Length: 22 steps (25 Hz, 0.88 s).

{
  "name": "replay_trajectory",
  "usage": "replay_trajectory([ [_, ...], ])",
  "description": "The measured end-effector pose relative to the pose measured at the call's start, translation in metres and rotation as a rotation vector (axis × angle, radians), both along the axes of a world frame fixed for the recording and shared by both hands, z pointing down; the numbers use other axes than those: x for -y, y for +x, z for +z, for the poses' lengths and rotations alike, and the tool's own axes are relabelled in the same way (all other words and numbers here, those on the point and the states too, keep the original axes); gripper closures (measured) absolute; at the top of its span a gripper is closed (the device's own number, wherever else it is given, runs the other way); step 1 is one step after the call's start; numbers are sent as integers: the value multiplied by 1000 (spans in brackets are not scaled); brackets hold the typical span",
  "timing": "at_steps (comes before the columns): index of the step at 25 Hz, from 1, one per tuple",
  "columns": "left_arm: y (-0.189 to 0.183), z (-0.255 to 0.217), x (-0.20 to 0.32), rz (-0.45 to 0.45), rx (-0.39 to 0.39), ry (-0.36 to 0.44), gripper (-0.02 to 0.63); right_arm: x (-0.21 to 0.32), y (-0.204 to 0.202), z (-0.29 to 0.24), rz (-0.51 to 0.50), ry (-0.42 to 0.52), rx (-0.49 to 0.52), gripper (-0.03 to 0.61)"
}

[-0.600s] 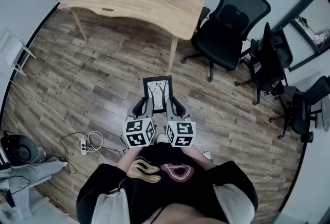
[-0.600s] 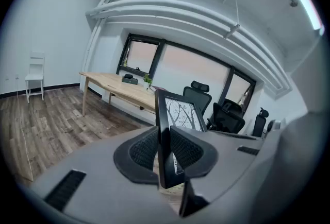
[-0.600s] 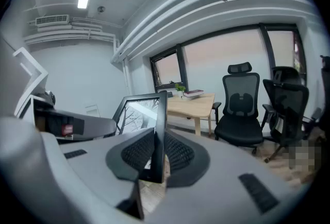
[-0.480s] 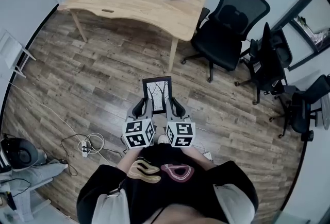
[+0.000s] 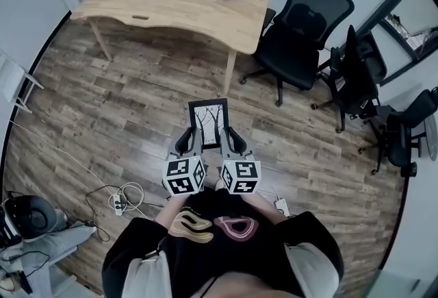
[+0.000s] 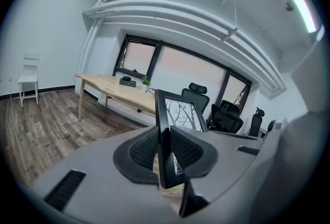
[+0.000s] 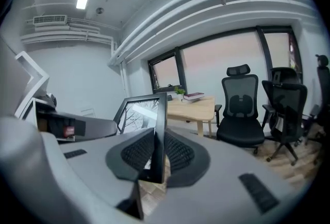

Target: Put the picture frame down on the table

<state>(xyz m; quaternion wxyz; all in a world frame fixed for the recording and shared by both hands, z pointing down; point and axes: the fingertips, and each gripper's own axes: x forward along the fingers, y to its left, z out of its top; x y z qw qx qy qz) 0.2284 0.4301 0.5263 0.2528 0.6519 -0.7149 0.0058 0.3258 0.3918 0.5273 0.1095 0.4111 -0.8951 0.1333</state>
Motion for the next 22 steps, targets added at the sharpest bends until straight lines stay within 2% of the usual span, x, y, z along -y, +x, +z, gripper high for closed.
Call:
replay_trajectory([
  [10,-43,4,1,34,12,28,532,-3,-42,3,29,34,-10,505],
  [17,-51,5,7,40,35,40,531,5,-51,4,40,35,-8,505],
  [22,-63,12,29,13,27,34,531,28,-63,11,10,29,-8,505],
])
